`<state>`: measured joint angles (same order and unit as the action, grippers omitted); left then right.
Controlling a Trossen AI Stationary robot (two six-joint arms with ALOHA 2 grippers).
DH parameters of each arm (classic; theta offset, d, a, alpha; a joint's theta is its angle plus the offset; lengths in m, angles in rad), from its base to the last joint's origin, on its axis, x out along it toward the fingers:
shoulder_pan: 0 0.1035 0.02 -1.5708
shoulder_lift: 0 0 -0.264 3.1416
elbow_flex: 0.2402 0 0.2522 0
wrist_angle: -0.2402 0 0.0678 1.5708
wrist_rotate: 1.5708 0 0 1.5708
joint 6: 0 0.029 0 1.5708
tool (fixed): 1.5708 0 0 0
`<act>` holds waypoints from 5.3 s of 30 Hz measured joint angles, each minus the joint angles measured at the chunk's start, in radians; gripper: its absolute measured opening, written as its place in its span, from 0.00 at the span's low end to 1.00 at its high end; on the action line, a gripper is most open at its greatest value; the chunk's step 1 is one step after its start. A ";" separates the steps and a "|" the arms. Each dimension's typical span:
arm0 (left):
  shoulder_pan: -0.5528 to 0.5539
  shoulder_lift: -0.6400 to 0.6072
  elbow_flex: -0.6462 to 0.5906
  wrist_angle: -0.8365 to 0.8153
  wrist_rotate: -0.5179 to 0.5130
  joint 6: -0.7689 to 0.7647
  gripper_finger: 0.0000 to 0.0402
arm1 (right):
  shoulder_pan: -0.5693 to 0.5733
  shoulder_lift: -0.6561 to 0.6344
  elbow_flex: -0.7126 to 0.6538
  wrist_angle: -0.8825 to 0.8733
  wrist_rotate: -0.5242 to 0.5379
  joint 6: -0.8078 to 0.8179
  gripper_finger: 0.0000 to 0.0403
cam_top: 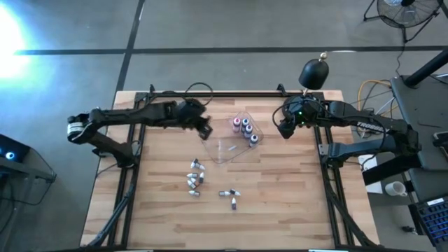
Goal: Pick & Place food coloring
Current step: Put the top left small red food coloring bottle into the transparent bin, then put the top small purple food coloring bottle into the transparent bin, then put the small black food coloring bottle into the transparent bin
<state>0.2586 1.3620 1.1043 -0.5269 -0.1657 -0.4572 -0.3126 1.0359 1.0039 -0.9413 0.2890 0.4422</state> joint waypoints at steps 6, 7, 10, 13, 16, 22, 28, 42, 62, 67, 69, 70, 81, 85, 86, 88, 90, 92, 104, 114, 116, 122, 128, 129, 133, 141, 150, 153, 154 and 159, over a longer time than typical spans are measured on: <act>-0.046 0.155 0.090 0.047 0.001 0.079 0.13 | 0.000 0.000 0.000 0.000 -0.005 0.017 0.57; -0.054 0.180 0.101 0.034 -0.006 0.105 0.15 | 0.000 0.000 -0.001 0.000 -0.018 0.023 0.57; -0.083 0.238 0.140 -0.011 -0.009 0.132 0.23 | 0.001 0.003 -0.001 0.000 -0.119 0.031 0.57; -0.124 0.260 0.178 -0.059 -0.040 0.167 0.29 | 0.026 0.026 -0.001 0.000 -0.210 0.059 0.57; -0.165 0.245 0.203 -0.110 -0.120 0.186 0.33 | 0.083 0.073 -0.002 0.000 -0.243 0.091 0.57; -0.219 0.132 0.203 -0.228 -0.167 0.149 0.35 | 0.249 0.211 -0.002 0.031 -0.264 0.162 0.57; -0.268 -0.002 0.176 -0.302 -0.193 0.095 0.35 | 0.437 0.340 -0.003 0.201 -0.265 0.210 0.57; -0.410 -0.242 -0.060 -0.295 -0.231 -0.016 0.35 | 0.650 0.764 0.209 0.379 -0.170 0.347 0.57; -0.448 -0.370 -0.158 -0.304 -0.238 -0.044 0.35 | 0.686 1.105 0.502 0.273 -0.073 0.382 0.49; -0.448 -0.371 -0.161 -0.305 -0.240 -0.042 0.35 | 0.684 1.102 0.494 0.258 -0.088 0.416 0.33; -0.448 -0.371 -0.161 -0.305 -0.240 -0.042 0.35 | 0.677 1.096 0.493 0.251 -0.100 0.435 0.25; -0.448 -0.371 -0.161 -0.305 -0.240 -0.042 0.35 | 0.673 1.087 0.491 0.246 -0.105 0.445 0.21; -0.448 -0.371 -0.163 -0.304 -0.306 -0.044 0.35 | 0.513 0.726 0.490 0.230 0.109 0.395 0.16; -0.448 -0.371 -0.178 -0.305 -0.306 -0.065 0.35 | 0.396 0.672 0.491 0.284 0.009 0.361 0.32; -0.448 -0.371 -0.184 -0.305 -0.306 -0.077 0.35 | 0.375 0.672 0.490 0.297 -0.011 0.359 0.37; -0.448 -0.371 -0.199 -0.303 -0.306 -0.114 0.35 | 0.347 0.673 0.490 0.298 -0.043 0.352 0.46; -0.448 -0.371 -0.222 -0.304 -0.300 -0.157 0.35 | 0.342 0.673 0.493 0.282 -0.065 0.345 0.54; -0.449 -0.371 -0.249 -0.304 -0.296 -0.210 0.35 | 0.358 0.673 0.495 0.241 -0.065 0.342 0.61; -0.448 -0.153 -0.374 -0.182 -0.184 -0.508 0.34 | 0.471 0.672 0.465 -0.032 0.025 0.553 0.68; -0.434 0.116 -0.267 -0.176 -0.127 -0.521 0.34 | 0.492 0.673 0.455 -0.057 0.017 0.644 0.65; -0.428 0.146 -0.262 -0.170 -0.127 -0.521 0.34 | 0.492 0.673 0.455 -0.055 0.017 0.650 0.65; -0.414 0.199 -0.258 -0.115 -0.126 -0.538 0.34 | 0.492 0.673 0.455 -0.054 0.017 0.659 0.64; -0.409 0.198 -0.255 -0.035 -0.127 -0.533 0.34 | 0.492 0.674 0.455 -0.054 0.017 0.662 0.64; -0.409 0.198 -0.255 -0.029 -0.127 -0.529 0.34 | 0.492 0.675 0.455 -0.054 0.017 0.662 0.63; -0.409 0.198 -0.252 -0.019 -0.123 -0.523 0.34 | 0.492 0.675 0.454 -0.054 0.017 0.660 0.63; -0.397 0.233 -0.257 0.019 -0.159 -0.462 0.34 | 0.492 0.675 0.453 -0.053 0.018 0.654 0.62; -0.352 0.245 -0.259 0.012 -0.160 -0.382 0.34 | 0.492 0.675 0.451 -0.053 0.023 0.646 0.62; -0.351 0.265 -0.267 0.011 -0.131 -0.376 0.34 | 0.492 0.675 0.451 -0.053 0.024 0.642 0.62; -0.351 0.272 -0.268 0.013 -0.129 -0.376 0.34 | 0.492 0.675 0.451 -0.053 0.025 0.635 0.62; -0.352 0.293 -0.280 0.018 -0.108 -0.377 0.33 | 0.492 0.675 0.449 -0.053 0.026 0.627 0.62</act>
<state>-0.0930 1.6554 0.8246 -0.5087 -0.2742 -0.8339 0.1791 1.7111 1.4531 -0.9946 0.3149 1.0694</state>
